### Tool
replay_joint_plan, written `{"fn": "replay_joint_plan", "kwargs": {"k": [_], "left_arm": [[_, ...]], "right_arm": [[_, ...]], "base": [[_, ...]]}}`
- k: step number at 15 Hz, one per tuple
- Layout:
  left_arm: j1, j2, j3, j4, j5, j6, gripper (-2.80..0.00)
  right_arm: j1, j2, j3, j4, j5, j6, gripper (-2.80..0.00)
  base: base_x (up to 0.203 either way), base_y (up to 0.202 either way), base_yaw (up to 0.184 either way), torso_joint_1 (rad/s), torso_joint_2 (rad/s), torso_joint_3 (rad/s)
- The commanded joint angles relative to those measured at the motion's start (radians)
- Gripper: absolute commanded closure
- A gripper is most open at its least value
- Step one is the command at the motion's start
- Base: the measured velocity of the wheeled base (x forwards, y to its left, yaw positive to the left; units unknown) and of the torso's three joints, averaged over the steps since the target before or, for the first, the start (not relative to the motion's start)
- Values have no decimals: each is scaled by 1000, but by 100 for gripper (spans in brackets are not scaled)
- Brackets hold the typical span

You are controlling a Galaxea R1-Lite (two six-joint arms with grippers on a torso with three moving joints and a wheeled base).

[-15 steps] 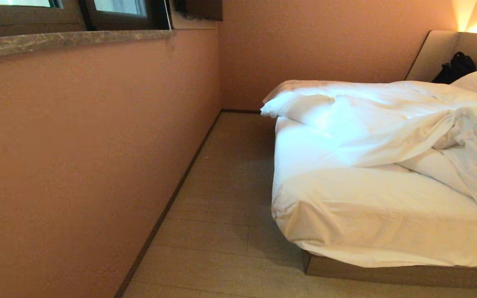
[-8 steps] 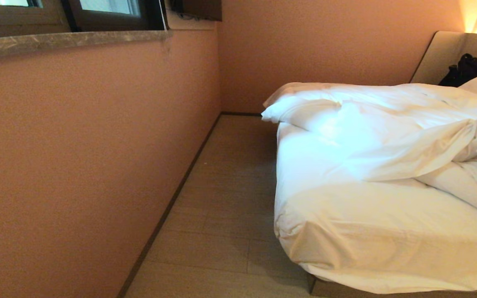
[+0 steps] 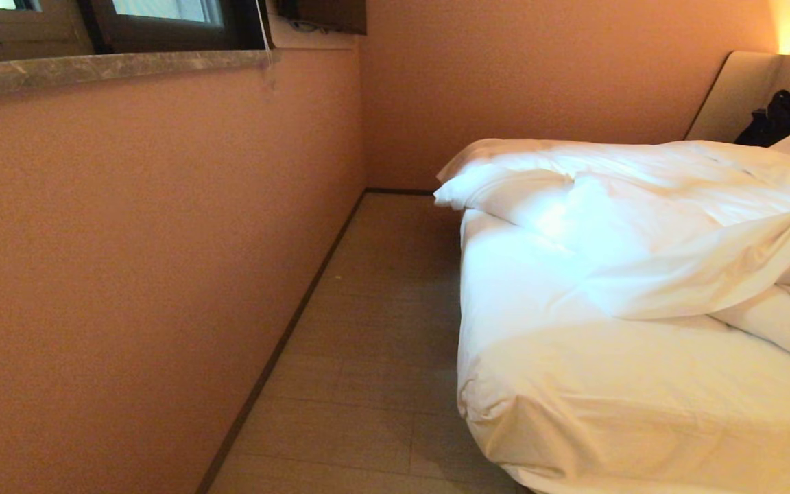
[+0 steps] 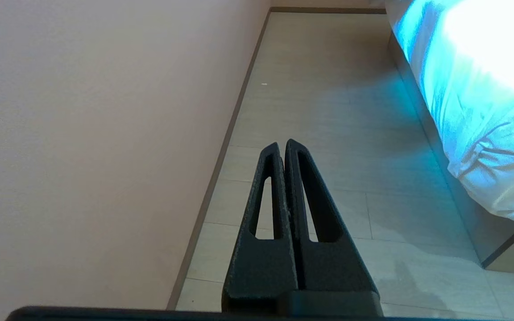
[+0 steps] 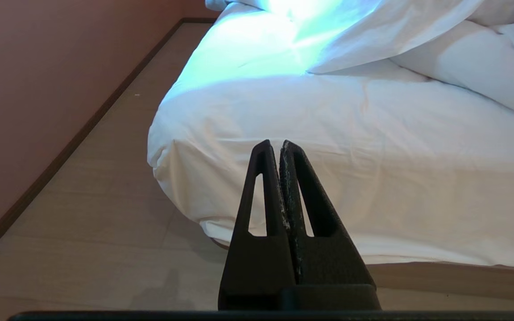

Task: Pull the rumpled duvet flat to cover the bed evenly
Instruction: Hold the folded corner of the quilt

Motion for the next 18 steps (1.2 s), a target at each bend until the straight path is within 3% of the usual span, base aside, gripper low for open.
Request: {"fn": "replay_joint_plan", "kwargs": {"k": [1, 18], "left_arm": [[0, 0, 0, 0, 0, -1, 0], [0, 0, 0, -1, -1, 6, 0]], "right_arm": [[0, 0, 0, 0, 0, 0, 0], [0, 0, 0, 0, 0, 0, 0]], "base": [[0, 0, 0, 0, 0, 0], [0, 0, 0, 0, 0, 0]]}}
